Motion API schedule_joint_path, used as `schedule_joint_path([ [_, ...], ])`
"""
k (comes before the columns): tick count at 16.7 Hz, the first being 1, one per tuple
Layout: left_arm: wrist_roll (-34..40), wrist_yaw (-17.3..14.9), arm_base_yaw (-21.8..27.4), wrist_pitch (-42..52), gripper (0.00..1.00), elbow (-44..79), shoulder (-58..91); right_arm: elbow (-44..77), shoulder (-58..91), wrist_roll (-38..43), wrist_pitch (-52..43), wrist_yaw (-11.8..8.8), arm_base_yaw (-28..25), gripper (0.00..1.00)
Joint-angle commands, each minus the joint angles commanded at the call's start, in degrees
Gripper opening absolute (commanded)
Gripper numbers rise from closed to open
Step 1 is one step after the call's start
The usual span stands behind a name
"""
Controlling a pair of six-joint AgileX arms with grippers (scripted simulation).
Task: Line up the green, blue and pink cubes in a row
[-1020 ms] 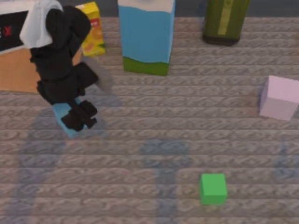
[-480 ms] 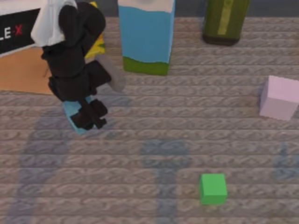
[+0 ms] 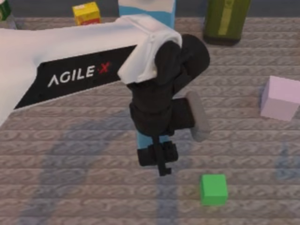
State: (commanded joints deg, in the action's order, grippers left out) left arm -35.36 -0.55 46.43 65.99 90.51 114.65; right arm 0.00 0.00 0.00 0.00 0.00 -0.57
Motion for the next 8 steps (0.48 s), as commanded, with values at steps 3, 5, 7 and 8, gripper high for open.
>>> schedule_joint_path([
  [3,-0.4,0.1,6.3,0.8,0.00,1.3,-0.1,0.0,0.0,0.0,0.0,0.0,0.0,1.00],
  [5,-0.4,0.2,7.6,0.9,0.00,1.6,-0.2,0.0,0.0,0.0,0.0,0.0,0.0,1.00],
  [7,-0.4,0.2,7.6,0.9,0.00,1.6,-0.2,0.0,0.0,0.0,0.0,0.0,0.0,1.00],
  [8,-0.5,0.1,7.4,0.8,0.00,1.4,-0.2,0.0,0.0,0.0,0.0,0.0,0.0,1.00],
])
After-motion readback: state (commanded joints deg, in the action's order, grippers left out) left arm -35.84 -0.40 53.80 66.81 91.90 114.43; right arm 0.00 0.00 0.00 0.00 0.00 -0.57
